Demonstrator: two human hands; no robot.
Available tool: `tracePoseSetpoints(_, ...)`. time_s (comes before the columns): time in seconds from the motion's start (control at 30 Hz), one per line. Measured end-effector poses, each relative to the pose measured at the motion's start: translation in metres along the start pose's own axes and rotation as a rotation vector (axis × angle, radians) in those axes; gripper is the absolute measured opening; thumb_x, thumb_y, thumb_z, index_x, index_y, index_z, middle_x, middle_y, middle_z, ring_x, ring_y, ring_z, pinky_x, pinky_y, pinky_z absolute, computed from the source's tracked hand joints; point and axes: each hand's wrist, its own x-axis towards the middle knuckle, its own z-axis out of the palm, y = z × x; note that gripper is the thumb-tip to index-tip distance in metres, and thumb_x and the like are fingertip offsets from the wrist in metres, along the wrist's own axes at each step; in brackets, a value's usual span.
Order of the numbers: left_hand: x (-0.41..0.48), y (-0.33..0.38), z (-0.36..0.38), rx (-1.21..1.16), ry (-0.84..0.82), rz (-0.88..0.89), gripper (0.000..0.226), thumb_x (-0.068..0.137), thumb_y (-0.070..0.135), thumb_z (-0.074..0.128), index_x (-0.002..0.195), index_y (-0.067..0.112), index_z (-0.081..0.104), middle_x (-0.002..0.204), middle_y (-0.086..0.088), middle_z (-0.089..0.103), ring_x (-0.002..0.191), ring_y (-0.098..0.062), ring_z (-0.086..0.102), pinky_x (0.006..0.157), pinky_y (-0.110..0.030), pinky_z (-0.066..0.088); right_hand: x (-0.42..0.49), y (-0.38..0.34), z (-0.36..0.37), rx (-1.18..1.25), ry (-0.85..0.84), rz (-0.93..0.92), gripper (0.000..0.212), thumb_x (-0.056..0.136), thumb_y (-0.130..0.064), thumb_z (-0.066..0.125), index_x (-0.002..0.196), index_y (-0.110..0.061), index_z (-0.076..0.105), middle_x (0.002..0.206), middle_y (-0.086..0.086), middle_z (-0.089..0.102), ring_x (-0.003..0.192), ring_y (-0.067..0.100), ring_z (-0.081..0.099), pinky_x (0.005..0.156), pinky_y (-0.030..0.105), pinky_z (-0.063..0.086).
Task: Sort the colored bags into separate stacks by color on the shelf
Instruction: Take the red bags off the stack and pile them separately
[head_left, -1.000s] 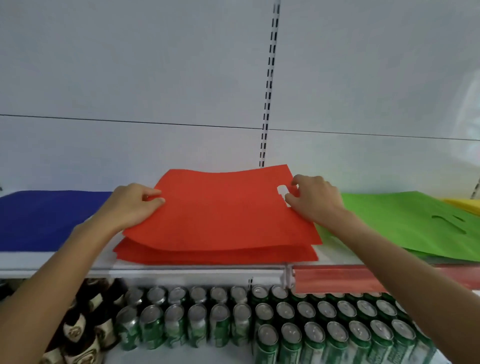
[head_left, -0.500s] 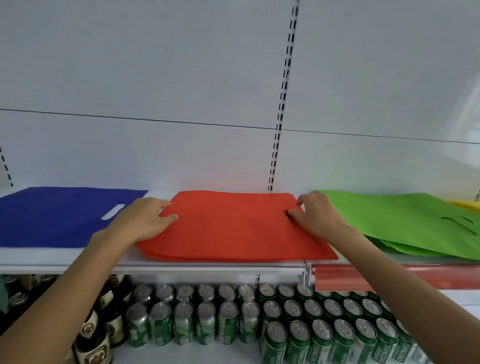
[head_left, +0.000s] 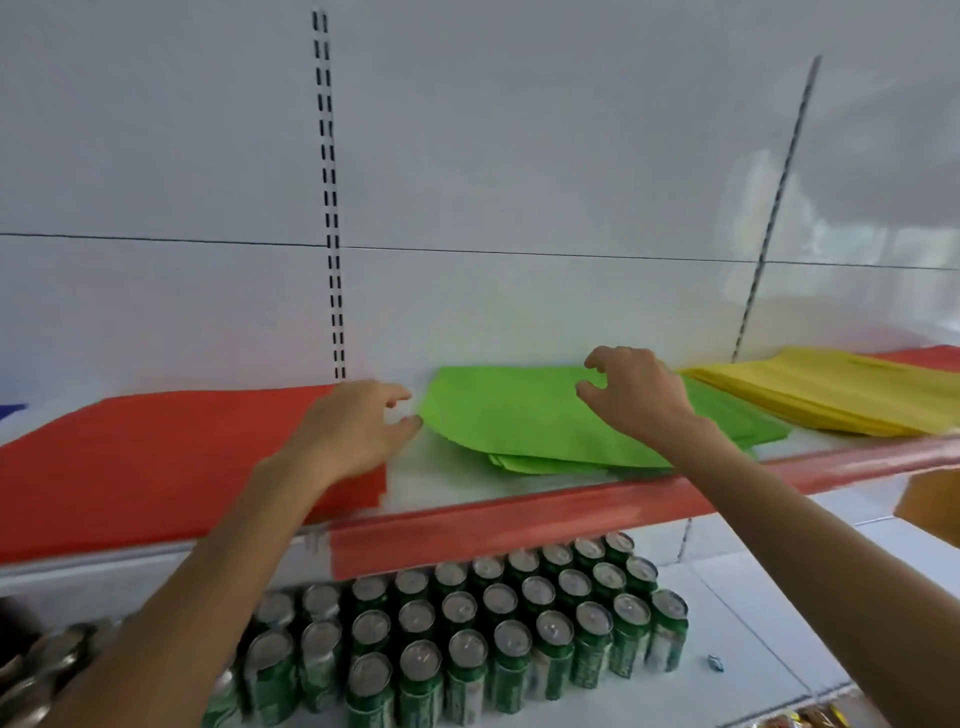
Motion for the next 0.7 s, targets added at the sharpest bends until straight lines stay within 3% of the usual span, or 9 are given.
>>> tracePoseSetpoints(0.1, 0.019, 0.066, 0.025, 0.06, 0.057, -0.007, 0.043, 0.088, 0.036, 0.053, 0.128, 0.022, 0.055, 0.124, -0.011, 0.059, 0.115, -0.029, 0.054, 0.095, -0.037, 0.044, 0.008, 0.085, -0.012, -0.028, 0.001, 0.05, 0.041, 0.089, -0.032, 0.055, 0.127, -0.018, 0.055, 0.126, 0.007, 0.059, 0.116, 0.029, 0.054, 0.088, 0.035, 0.044)
tracePoseSetpoints(0.2, 0.035, 0.108, 0.042, 0.268, 0.175, -0.122, 0.044, 0.089, 0.02, 0.049, 0.132, 0.025, 0.05, 0.129, -0.012, 0.054, 0.117, -0.032, 0.049, 0.095, -0.04, 0.039, 0.019, 0.168, -0.025, -0.069, -0.022, 0.061, 0.04, 0.09, -0.03, 0.054, 0.128, -0.017, 0.055, 0.125, 0.009, 0.06, 0.115, 0.03, 0.054, 0.087, 0.035, 0.044)
tracePoseSetpoints(0.3, 0.045, 0.114, 0.038, 0.23, 0.196, -0.295, 0.049, 0.08, 0.009, 0.056, 0.127, 0.025, 0.056, 0.129, -0.016, 0.054, 0.114, -0.038, 0.05, 0.095, -0.041, 0.041, 0.034, 0.236, -0.03, -0.056, -0.036, 0.074, 0.038, 0.09, -0.029, 0.054, 0.125, -0.015, 0.056, 0.123, 0.01, 0.06, 0.114, 0.031, 0.054, 0.087, 0.036, 0.044)
tracePoseSetpoints(0.37, 0.05, 0.114, 0.034, 0.19, 0.205, -0.392, 0.05, 0.07, 0.012, 0.061, 0.119, 0.019, 0.063, 0.12, -0.021, 0.058, 0.105, -0.042, 0.055, 0.092, -0.048, 0.045, 0.048, 0.265, -0.031, -0.044, -0.06, 0.058, 0.039, 0.09, -0.03, 0.054, 0.126, -0.015, 0.056, 0.124, 0.01, 0.06, 0.115, 0.031, 0.054, 0.088, 0.037, 0.044)
tracePoseSetpoints(0.57, 0.078, 0.221, 0.06, 0.159, 0.249, -0.315, 0.051, 0.081, 0.0, 0.049, 0.126, 0.022, 0.057, 0.135, -0.014, 0.051, 0.116, -0.036, 0.05, 0.095, -0.043, 0.041, 0.086, 0.325, -0.028, 0.007, -0.056, -0.042, 0.039, 0.092, -0.03, 0.052, 0.129, -0.016, 0.053, 0.125, 0.006, 0.059, 0.116, 0.027, 0.052, 0.086, 0.034, 0.043)
tracePoseSetpoints(0.7, 0.121, 0.277, 0.092, 0.113, 0.172, -0.232, 0.049, 0.083, 0.003, 0.047, 0.128, 0.022, 0.055, 0.135, -0.012, 0.05, 0.123, -0.033, 0.046, 0.102, -0.044, 0.037, 0.1, 0.379, -0.035, 0.007, -0.037, -0.04, 0.038, 0.092, -0.03, 0.052, 0.127, -0.014, 0.053, 0.123, 0.007, 0.059, 0.113, 0.028, 0.054, 0.084, 0.035, 0.044)
